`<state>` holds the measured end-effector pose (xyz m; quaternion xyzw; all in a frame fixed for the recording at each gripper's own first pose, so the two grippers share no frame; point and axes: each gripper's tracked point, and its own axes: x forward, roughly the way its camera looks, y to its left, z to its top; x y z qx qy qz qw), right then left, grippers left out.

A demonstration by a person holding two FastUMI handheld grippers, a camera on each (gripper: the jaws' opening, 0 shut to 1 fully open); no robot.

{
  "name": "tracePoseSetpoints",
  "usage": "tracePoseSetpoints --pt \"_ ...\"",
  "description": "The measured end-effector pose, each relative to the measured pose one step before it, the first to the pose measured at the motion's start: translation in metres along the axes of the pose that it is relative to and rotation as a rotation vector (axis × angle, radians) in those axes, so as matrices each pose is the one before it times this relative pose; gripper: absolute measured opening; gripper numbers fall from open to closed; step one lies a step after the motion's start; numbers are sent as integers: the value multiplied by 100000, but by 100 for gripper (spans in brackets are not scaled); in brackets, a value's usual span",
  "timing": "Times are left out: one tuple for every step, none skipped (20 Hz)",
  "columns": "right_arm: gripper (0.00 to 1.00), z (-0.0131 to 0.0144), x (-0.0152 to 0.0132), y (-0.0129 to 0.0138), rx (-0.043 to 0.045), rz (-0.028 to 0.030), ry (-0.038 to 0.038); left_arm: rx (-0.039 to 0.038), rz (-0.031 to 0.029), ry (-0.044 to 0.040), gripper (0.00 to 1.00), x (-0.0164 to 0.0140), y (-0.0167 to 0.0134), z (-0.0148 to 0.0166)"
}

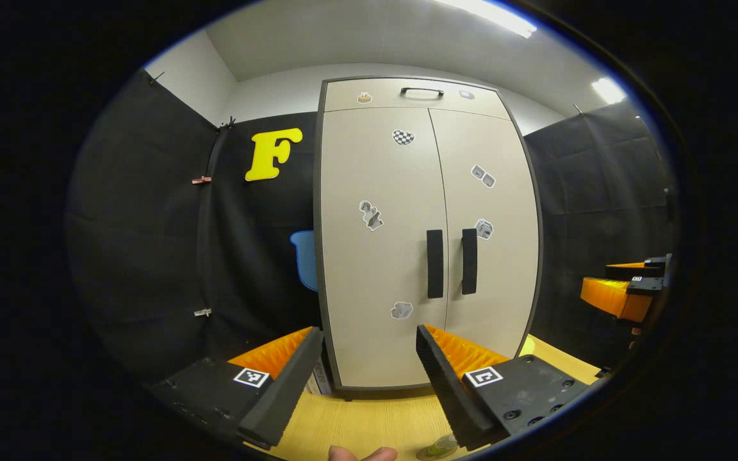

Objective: Grasp the bottle in the cabinet with the left hand and place it on the coaster, then close the right door with the right hand and the left door with the left hand.

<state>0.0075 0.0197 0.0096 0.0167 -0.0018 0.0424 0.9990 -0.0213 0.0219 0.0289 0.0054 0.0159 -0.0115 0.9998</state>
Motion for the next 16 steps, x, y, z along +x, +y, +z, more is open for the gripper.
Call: tracePoseSetpoints --pt "96 23 9 -88 -113 -120 -129 -215 -113 95 95 8 -74 -8" --pt "95 31 -31 -9 40 -40 15 -73 -125 132 95 38 -42 -62" --pt "96 -41 -13 23 129 8 65 33 116 -7 95 -14 -12 -80" --pt "96 35 6 -48 72 -51 -77 73 -27 -18 95 36 12 23" --pt "96 -14 6 -21 -33 -125 12 124 -74 29 95 -71 -74 -11" --pt "96 34 20 30 15 47 -31 152 -96 -69 95 25 11 72" --pt "96 41 4 32 38 11 -75 153 83 -65 95 -3 -34 -7" --pt "95 20 23 25 13 103 -120 55 72 -30 95 64 18 42" --pt "95 -5 -25 26 -80 37 -61 -18 91 39 95 -2 -41 -23" --pt "95 -1 5 30 -2 63 -34 -111 -131 81 95 1 -4 9" --pt "95 10 20 -31 58 -14 57 -44 -115 25 95 -7 -71 -42" --pt "95 7 13 -35 161 -34 49 44 34 33 95 64 11 15" --pt "96 2 -58 13 154 4 -36 115 -110 103 95 -26 -76 -94" --pt "96 35 13 36 90 -50 -102 85 76 7 95 -24 49 12" --pt "96 -1 65 -49 -2 54 -107 79 -32 104 95 2 -50 -58" --pt "95 37 -9 11 -124 -28 -23 82 -34 15 95 34 -25 4"
